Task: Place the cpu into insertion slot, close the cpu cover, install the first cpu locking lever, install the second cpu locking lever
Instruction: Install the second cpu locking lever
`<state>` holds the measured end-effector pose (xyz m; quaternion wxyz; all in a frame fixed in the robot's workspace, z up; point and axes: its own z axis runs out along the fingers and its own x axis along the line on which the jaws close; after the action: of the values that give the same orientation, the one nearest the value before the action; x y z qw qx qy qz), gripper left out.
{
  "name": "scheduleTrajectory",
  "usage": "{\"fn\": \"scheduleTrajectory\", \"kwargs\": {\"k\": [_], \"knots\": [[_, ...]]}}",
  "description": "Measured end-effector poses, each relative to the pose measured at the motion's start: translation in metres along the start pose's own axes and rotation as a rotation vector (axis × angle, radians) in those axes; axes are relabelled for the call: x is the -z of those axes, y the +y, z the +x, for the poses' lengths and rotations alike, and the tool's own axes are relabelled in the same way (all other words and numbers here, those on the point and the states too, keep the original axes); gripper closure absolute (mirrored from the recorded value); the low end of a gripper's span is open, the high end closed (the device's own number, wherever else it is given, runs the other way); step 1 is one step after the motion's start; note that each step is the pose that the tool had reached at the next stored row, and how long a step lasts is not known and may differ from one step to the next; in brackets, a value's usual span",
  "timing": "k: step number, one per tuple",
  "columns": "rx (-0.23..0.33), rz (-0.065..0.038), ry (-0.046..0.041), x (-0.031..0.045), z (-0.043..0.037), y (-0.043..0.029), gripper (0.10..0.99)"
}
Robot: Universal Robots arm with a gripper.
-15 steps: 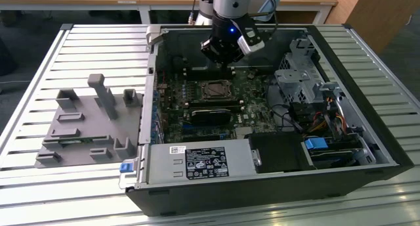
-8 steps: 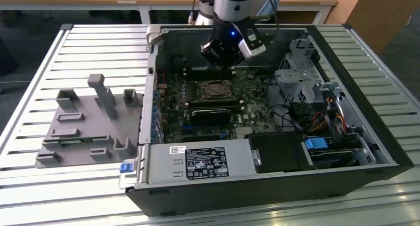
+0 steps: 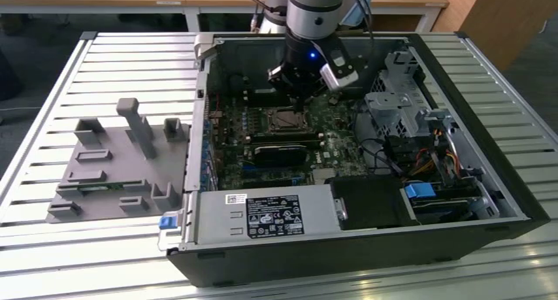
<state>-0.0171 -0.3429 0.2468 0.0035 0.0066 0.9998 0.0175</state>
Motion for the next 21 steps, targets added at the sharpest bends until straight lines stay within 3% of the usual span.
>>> {"fn": "scheduleTrajectory", "kwargs": {"k": [4, 12, 21], "knots": [[0.000, 0.000, 0.0001, -0.0007, -0.0001, -0.0089, 0.980], [0.001, 0.000, 0.0001, -0.0060, 0.0007, -0.0130, 0.980], [0.002, -0.001, 0.0000, -0.0071, 0.0179, -0.0173, 0.980]]}}
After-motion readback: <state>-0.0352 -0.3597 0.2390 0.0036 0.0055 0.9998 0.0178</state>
